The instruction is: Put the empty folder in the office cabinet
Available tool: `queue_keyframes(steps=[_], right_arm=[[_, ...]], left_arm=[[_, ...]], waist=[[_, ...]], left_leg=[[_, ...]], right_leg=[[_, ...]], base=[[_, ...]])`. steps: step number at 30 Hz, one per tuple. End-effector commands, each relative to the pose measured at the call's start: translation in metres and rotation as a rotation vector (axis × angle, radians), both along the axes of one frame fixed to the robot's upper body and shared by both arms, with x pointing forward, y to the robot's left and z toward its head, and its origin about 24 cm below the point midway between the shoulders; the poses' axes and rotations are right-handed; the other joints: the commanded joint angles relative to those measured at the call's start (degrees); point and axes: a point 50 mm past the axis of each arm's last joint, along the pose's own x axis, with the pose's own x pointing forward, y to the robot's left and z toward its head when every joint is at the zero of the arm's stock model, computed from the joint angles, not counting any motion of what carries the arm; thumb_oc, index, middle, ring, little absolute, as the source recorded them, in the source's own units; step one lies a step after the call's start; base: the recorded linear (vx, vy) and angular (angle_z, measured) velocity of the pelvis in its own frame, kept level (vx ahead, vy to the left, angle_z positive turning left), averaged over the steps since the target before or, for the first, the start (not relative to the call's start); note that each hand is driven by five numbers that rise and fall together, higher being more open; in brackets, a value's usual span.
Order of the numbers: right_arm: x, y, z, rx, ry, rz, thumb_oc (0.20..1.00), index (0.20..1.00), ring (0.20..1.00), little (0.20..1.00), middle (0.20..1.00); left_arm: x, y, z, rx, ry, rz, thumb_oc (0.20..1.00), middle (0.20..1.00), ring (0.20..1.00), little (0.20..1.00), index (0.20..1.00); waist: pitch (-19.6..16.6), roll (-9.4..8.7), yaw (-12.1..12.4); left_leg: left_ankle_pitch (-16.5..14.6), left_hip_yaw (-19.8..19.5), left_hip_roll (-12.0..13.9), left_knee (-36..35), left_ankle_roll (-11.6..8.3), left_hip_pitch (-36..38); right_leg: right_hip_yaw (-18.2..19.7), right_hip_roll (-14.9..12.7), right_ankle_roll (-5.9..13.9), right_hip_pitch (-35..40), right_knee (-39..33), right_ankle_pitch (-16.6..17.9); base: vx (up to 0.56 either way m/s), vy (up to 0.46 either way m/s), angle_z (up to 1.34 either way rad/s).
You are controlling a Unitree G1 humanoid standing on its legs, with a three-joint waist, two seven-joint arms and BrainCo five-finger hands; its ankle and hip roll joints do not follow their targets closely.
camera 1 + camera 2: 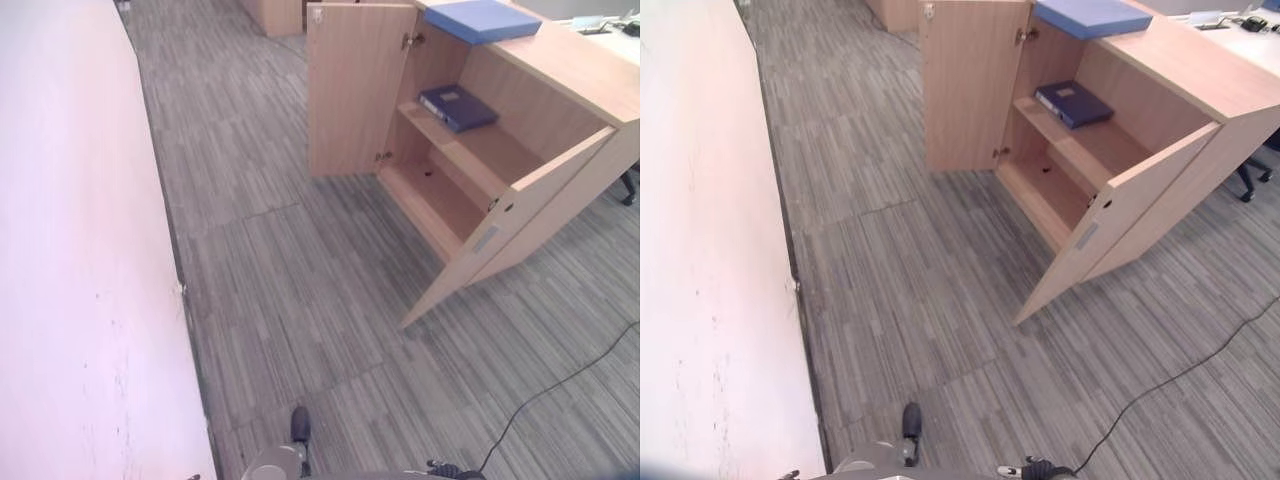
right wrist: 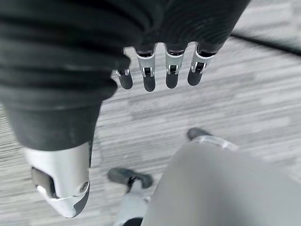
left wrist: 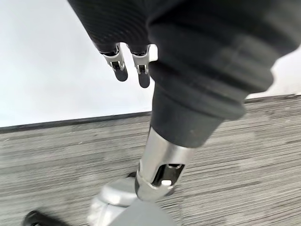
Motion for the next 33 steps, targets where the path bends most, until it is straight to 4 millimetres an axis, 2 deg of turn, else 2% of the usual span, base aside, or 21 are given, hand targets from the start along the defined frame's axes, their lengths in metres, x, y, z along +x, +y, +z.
queue_keyframes(steps=[1, 3, 4, 6, 7, 8, 9, 10, 11, 12, 13, 15, 19, 22, 23, 25, 26, 27, 28, 31, 33], right_arm=[[0.009, -0.02, 0.006, -0.024, -0.048, -0.047, 1.0, 1.0, 1.0, 1.0, 1.0], [0.011, -0.019, 0.007, -0.025, -0.06, -0.042, 1.0, 1.0, 1.0, 1.0, 1.0], [0.013, -0.017, 0.007, -0.022, -0.074, -0.031, 1.0, 1.0, 1.0, 1.0, 1.0], [0.021, -0.013, 0.008, -0.015, -0.102, -0.003, 1.0, 1.0, 1.0, 1.0, 1.0], [0.021, -0.013, 0.008, -0.015, -0.102, -0.003, 1.0, 1.0, 1.0, 1.0, 1.0], [0.026, -0.011, 0.009, -0.012, -0.12, 0.008, 1.0, 1.0, 1.0, 1.0, 1.0], [0.044, 0.004, 0.011, -0.004, -0.153, 0.021, 1.0, 1.0, 1.0, 1.0, 1.0], [0.048, 0.002, 0.012, -0.003, -0.157, 0.021, 1.0, 1.0, 1.0, 1.0, 1.0], [0.046, -0.001, 0.012, -0.004, -0.145, 0.032, 1.0, 1.0, 1.0, 1.0, 1.0], [0.049, -0.003, 0.013, -0.016, -0.147, 0.058, 1.0, 1.0, 1.0, 1.0, 1.0], [0.049, -0.003, 0.013, -0.016, -0.148, 0.058, 1.0, 1.0, 1.0, 1.0, 1.0], [0.052, -0.006, 0.015, -0.03, -0.153, 0.078, 1.0, 1.0, 1.0, 1.0, 1.0], [0.041, -0.01, 0.012, -0.04, -0.122, 0.088, 1.0, 1.0, 1.0, 1.0, 1.0], [0.029, -0.013, 0.009, -0.044, -0.086, 0.072, 1.0, 1.0, 1.0, 1.0, 1.0], [0.028, -0.015, 0.009, -0.045, -0.085, 0.059, 1.0, 1.0, 1.0, 1.0, 1.0], [0.026, -0.018, 0.01, -0.047, -0.086, 0.031, 1.0, 1.0, 1.0, 1.0, 1.0], [0.026, -0.018, 0.01, -0.047, -0.086, 0.031, 1.0, 1.0, 1.0, 1.0, 1.0], [0.027, -0.023, 0.011, -0.06, -0.088, 0.02, 1.0, 1.0, 1.0, 1.0, 1.0], [0.025, -0.025, 0.011, -0.071, -0.077, 0.026, 1.0, 1.0, 1.0, 1.0, 1.0], [0.019, -0.029, 0.01, -0.088, -0.048, 0.034, 1.0, 1.0, 1.0, 1.0, 1.0], [0.014, -0.033, 0.01, -0.098, -0.027, 0.029, 1.0, 1.0, 1.0, 1.0, 1.0]], left_arm=[[-0.008, 0.008, 0.002, 0.038, 0.046, -0.052, 1.0, 1.0, 1.0, 1.0, 1.0], [-0.008, 0.013, 0.003, 0.051, 0.056, -0.071, 1.0, 1.0, 1.0, 1.0, 1.0], [-0.007, 0.016, 0.004, 0.059, 0.059, -0.086, 1.0, 1.0, 1.0, 1.0, 1.0], [-0.003, 0.017, 0.005, 0.067, 0.052, -0.111, 1.0, 1.0, 1.0, 1.0, 1.0], [-0.003, 0.017, 0.005, 0.067, 0.052, -0.11, 1.0, 1.0, 1.0, 1.0, 1.0], [0.0, 0.016, 0.005, 0.069, 0.044, -0.121, 1.0, 1.0, 1.0, 1.0, 1.0], [0.001, 0.012, 0.004, 0.067, 0.053, -0.153, 1.0, 1.0, 1.0, 1.0, 1.0], [0.003, 0.008, 0.003, 0.053, 0.045, -0.159, 1.0, 1.0, 1.0, 1.0, 1.0], [0.001, 0.006, 0.002, 0.042, 0.052, -0.161, 1.0, 1.0, 1.0, 1.0, 1.0], [-0.001, 0.005, 0.002, 0.044, 0.057, -0.18, 1.0, 1.0, 1.0, 1.0, 1.0], [-0.001, 0.005, 0.002, 0.044, 0.057, -0.18, 1.0, 1.0, 1.0, 1.0, 1.0], [-0.002, 0.006, 0.001, 0.046, 0.073, -0.212, 1.0, 1.0, 1.0, 1.0, 1.0], [-0.013, 0.01, 0.002, 0.053, 0.11, -0.2, 1.0, 1.0, 1.0, 1.0, 1.0], [-0.012, 0.01, 0.002, 0.052, 0.105, -0.177, 1.0, 1.0, 1.0, 1.0, 1.0], [-0.011, 0.009, 0.002, 0.05, 0.104, -0.191, 1.0, 1.0, 1.0, 1.0, 1.0], [-0.002, 0.008, 0.002, 0.055, 0.086, -0.229, 1.0, 1.0, 1.0, 1.0, 1.0], [-0.002, 0.008, 0.002, 0.055, 0.086, -0.229, 1.0, 1.0, 1.0, 1.0, 1.0], [0.013, 0.008, 0.004, 0.07, 0.041, -0.265, 1.0, 1.0, 1.0, 1.0, 1.0], [0.019, 0.005, 0.004, 0.074, 0.025, -0.294, 1.0, 1.0, 1.0, 1.0, 1.0], [0.022, 0.003, 0.004, 0.078, 0.021, -0.324, 1.0, 1.0, 1.0, 1.0, 1.0], [0.019, 0.003, 0.004, 0.071, 0.024, -0.304, 1.0, 1.0, 1.0, 1.0, 1.0]], waist=[[-0.72, -0.27, 1.5], [0.16, 0.32, 0.66], [0.89, 0.18, 0.32], [2.07, 0.78, -0.01], [2.14, 0.85, -0.12], [2.94, 1.68, -0.61], [3.19, 2.6, -0.37], [4.32, 3.79, -1.3], [5.09, 3.98, -2.33], [6.32, 2.8, -3.61], [6.28, 2.8, -3.63], [6.35, 1.57, -4.41], [4.24, -0.09, -4.56], [3.75, -0.86, -4.52], [3.92, -0.97, -4.7], [5.65, -1.56, -4.92], [5.44, -1.7, -5.09], [7.13, -2.89, -4.6], [7.41, -3.3, -4.37], [7.6, -3.53, -3.4], [7.42, -3.64, -2.55]], left_leg=[[-2.09, -3.27, -3.83, 0.73, -0.81, -1.14], [-3.79, -4.6, -6.03, 0.73, 1.04, 1.32], [-5.61, -5.34, -6.73, 0.73, 1.21, 2.93], [-6.66, -6.45, -5.48, 0.73, 1.16, 5.22], [-6.71, -6.58, -5.37, 0.73, 1.07, 5.33], [-6.76, -7.68, -4.12, 0.73, 0.8, 6.46], [-6.92, -8.9, -3.83, 0.73, 0.82, 7.78], [-5.93, -10.08, -2.89, 0.73, 0.79, 8.4], [-6.35, -11.41, -2.78, 0.73, 0.39, 9.82], [-7.61, -13.57, -2.91, 0.73, -0.42, 12.27], [-7.54, -13.59, -2.9, 0.73, -0.42, 12.19], [-8.83, -16.17, -2.65, 0.73, -0.85, 14.0], [-11.88, -18.05, -0.1, 0.85, -2.1, 16.88], [-15.16, -17.38, 2.35, 7.37, -4.02, 15.94], [-14.4, -16.01, 3.28, 11.68, -4.95, 14.53], [-9.0, -12.08, 5.91, 27.2, -5.83, 6.95], [-8.81, -12.21, 5.76, 27.14, -5.81, 6.66], [-5.4, -8.75, 6.85, 39.04, -4.57, 0.43], [-5.02, -6.63, 7.84, 42.02, -4.11, -2.39], [-6.5, -3.93, 8.78, 42.02, -3.37, -6.18], [-6.83, -4.39, 7.66, 36.25, -3.4, -7.94]], right_leg=[[1.6, -13.28, 5.37, -4.94, 14.5, 22.9], [2.08, -15.55, 3.46, -8.53, 24.8, 25.84], [2.82, -16.1, 3.92, -10.63, 29.16, 25.68], [1.47, -14.32, 2.13, -15.49, 28.98, 20.77], [1.22, -14.23, 1.99, -15.23, 28.89, 20.66], [0.34, -11.83, 0.57, -17.73, 28.02, 16.3], [-0.6, -9.87, 0.14, -19.12, 25.34, 14.09], [-1.35, -6.33, -1.24, -21.06, 21.17, 14.32], [-0.21, -2.73, -1.24, -22.02, 16.53, 13.95], [3.29, 2.37, 0.26, -22.84, 5.97, 14.91], [3.26, 2.38, 0.26, -22.82, 5.76, 15.07], [6.33, 5.34, 0.88, -24.23, 0.09, 16.32], [5.53, 7.06, 0.0, -19.39, -5.28, 16.04], [4.77, 7.45, -1.19, -17.4, -3.78, 13.22], [4.24, 7.38, -1.61, -16.24, -3.48, 12.17], [3.48, 6.99, -3.14, -14.1, -2.96, 10.64], [3.35, 6.83, -3.12, -14.34, -2.96, 10.67], [2.99, 6.99, -4.68, -12.79, -3.25, 9.92], [2.91, 7.19, -5.19, -12.0, -3.51, 9.33], [3.2, 7.15, -5.58, -10.31, -3.85, 8.36], [3.69, 6.89, -5.21, -8.89, -4.48, 7.71]], base=[[0.24, 0.44, 0.14], [0.24, 0.342, 0.33], [0.25, 0.151, 0.52], [0.2, 0.002, 0.43], [0.15, -0.093, 0.28], [0.19, -0.088, 0.44], [0.19, -0.123, 0.42], [0.19, -0.138, 0.43], [0.28, -0.237, 0.59], [0.27, -0.195, 0.85], [0.36, -0.228, 1.08], [0.32, -0.187, 0.96], [0.38, -0.286, 0.81], [0.32, -0.283, 0.47], [0.2, -0.232, 0.21], [0.06, -0.171, 0.29], [0.01, -0.266, 0.3], [0.03, -0.273, 0.17], [0.13, -0.314, 0.04], [0.1, -0.082, 0.0], [0.15, 0.012, -0.04]])
